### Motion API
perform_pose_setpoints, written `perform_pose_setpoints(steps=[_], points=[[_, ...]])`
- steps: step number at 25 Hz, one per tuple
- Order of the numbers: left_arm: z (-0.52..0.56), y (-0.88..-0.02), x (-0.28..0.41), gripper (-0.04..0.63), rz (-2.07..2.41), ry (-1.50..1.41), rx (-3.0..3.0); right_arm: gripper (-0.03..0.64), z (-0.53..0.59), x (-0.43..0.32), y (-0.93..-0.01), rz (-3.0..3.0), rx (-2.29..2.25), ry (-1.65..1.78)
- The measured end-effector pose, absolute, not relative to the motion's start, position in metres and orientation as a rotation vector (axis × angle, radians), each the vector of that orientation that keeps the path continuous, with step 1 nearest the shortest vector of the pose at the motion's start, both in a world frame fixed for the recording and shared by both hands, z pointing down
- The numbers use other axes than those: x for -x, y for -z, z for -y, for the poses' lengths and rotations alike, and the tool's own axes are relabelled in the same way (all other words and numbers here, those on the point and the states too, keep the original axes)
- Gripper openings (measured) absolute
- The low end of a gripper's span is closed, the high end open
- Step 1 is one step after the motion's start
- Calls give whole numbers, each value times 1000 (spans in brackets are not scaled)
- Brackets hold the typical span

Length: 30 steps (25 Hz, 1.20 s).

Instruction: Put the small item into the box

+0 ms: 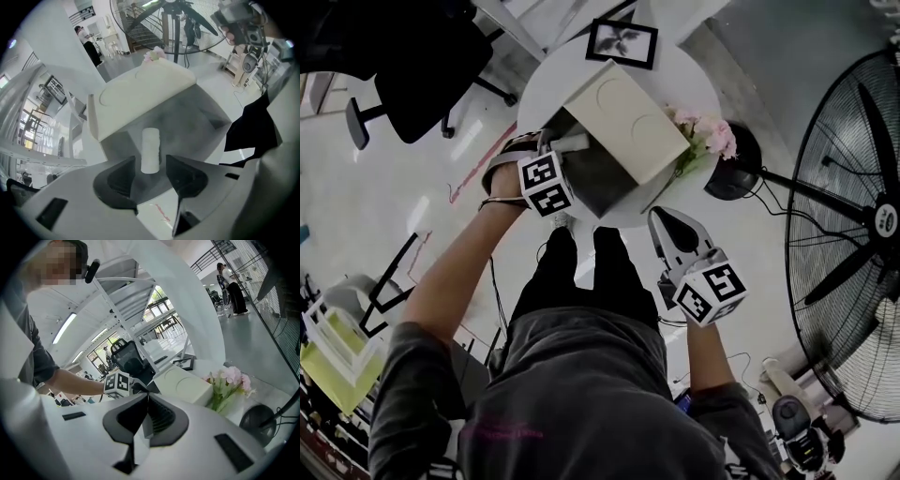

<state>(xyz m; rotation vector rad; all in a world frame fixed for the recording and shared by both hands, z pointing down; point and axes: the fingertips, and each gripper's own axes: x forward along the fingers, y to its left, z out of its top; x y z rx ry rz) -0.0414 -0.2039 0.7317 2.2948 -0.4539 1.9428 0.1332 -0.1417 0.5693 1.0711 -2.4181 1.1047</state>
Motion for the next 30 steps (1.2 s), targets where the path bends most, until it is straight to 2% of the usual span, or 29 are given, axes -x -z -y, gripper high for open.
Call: perform_pose_setpoints(steps=[6, 19, 30], points=[[202, -669, 34, 212, 600, -1697, -2418, 21, 138, -120, -548, 2449, -1094, -1057], [177, -528, 47, 74, 865, -1140, -2589, 21, 136, -105, -483, 2518, -1222, -887], [148, -460, 79, 35, 918, -862, -2671, 21, 122, -72, -438, 2566, -1261, -741]])
